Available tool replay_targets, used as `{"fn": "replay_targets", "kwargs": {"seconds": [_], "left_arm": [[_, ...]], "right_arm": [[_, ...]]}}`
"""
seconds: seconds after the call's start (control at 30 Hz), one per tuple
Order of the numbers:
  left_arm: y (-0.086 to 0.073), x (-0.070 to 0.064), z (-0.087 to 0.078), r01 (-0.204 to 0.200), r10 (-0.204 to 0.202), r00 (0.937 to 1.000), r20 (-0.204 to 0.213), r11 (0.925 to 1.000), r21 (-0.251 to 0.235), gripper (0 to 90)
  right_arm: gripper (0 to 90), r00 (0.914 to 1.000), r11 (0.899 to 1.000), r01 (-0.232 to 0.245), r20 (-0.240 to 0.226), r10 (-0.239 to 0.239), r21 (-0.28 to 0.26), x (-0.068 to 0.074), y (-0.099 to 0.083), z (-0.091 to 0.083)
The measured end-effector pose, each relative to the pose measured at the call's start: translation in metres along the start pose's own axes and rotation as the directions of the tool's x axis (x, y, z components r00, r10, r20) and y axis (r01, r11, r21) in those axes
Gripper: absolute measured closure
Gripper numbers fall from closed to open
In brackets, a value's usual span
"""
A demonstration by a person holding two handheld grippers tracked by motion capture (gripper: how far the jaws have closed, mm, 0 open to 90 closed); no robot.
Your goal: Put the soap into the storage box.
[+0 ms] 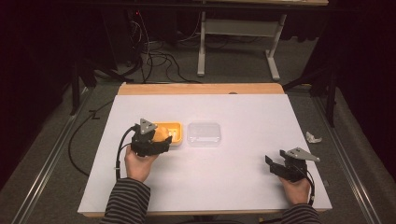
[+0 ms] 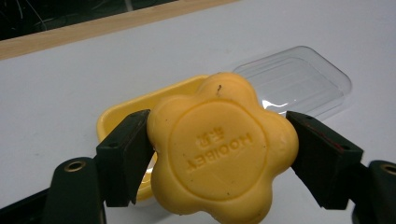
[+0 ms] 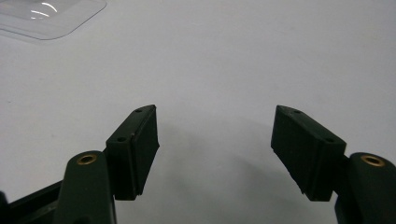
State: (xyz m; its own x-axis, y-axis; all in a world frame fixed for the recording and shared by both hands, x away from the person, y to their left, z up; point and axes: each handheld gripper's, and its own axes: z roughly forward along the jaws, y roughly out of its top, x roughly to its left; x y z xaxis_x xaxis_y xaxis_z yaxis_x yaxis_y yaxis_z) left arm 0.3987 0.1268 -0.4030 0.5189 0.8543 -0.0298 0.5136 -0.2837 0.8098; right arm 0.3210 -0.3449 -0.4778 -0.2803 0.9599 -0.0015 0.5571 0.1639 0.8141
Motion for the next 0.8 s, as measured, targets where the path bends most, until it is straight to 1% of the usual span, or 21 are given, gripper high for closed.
{"fn": "replay_targets", "kwargs": {"seconds": [0.07, 0.17, 0.23, 0.37, 0.43, 0.6, 0.73, 0.77, 0.8], "left_arm": [[0.001, 0.002, 0.002, 0.012, -0.012, 0.9999, 0.001, 0.9999, 0.002, 26.1], [0.003, 0.005, 0.005, 0.012, -0.012, 0.9999, -0.010, 0.9999, 0.006, 26.1], [0.005, 0.005, 0.005, 0.018, -0.018, 0.9998, -0.004, 0.9998, 0.001, 26.2], [0.010, 0.005, 0.008, -0.008, 0.008, 0.9998, -0.018, 1.0000, 0.004, 26.1], [0.012, 0.005, 0.011, -0.006, 0.006, 0.9998, -0.019, 1.0000, 0.008, 26.1], [0.017, 0.003, 0.016, -0.021, 0.021, 0.9994, -0.028, 0.9997, 0.016, 26.1], [0.019, 0.004, 0.021, -0.020, 0.021, 0.9991, -0.037, 0.9996, 0.022, 26.2], [0.020, 0.004, 0.022, -0.016, 0.017, 0.9993, -0.035, 0.9996, 0.023, 26.2], [0.020, 0.005, 0.024, -0.009, 0.009, 0.9995, -0.029, 0.9997, 0.021, 26.2]], "right_arm": [[32.2, 1.0000, 1.000, -0.001, 0.000, 0.001, -0.001, 0.000, 0.000, 0.000], [32.2, 1.0000, 1.000, -0.002, -0.001, 0.002, 0.000, 0.000, 0.000, 0.000], [32.2, 1.0000, 1.000, -0.003, -0.001, 0.003, 0.000, 0.000, 0.000, 0.000], [32.2, 1.0000, 1.000, -0.002, -0.001, 0.002, 0.001, 0.000, 0.000, 0.000], [32.2, 1.0000, 1.000, -0.004, 0.000, 0.004, -0.001, 0.000, 0.000, 0.000], [32.2, 1.0000, 1.000, -0.005, 0.001, 0.005, -0.007, 0.000, 0.000, 0.000], [32.3, 1.0000, 1.000, -0.006, 0.003, 0.006, -0.009, 0.000, 0.000, 0.000], [32.3, 1.0000, 1.000, 0.005, 0.007, -0.005, -0.006, 0.001, 0.000, -0.001], [32.2, 1.0000, 1.000, 0.005, 0.008, -0.005, -0.008, 0.001, 0.000, 0.000]]}}
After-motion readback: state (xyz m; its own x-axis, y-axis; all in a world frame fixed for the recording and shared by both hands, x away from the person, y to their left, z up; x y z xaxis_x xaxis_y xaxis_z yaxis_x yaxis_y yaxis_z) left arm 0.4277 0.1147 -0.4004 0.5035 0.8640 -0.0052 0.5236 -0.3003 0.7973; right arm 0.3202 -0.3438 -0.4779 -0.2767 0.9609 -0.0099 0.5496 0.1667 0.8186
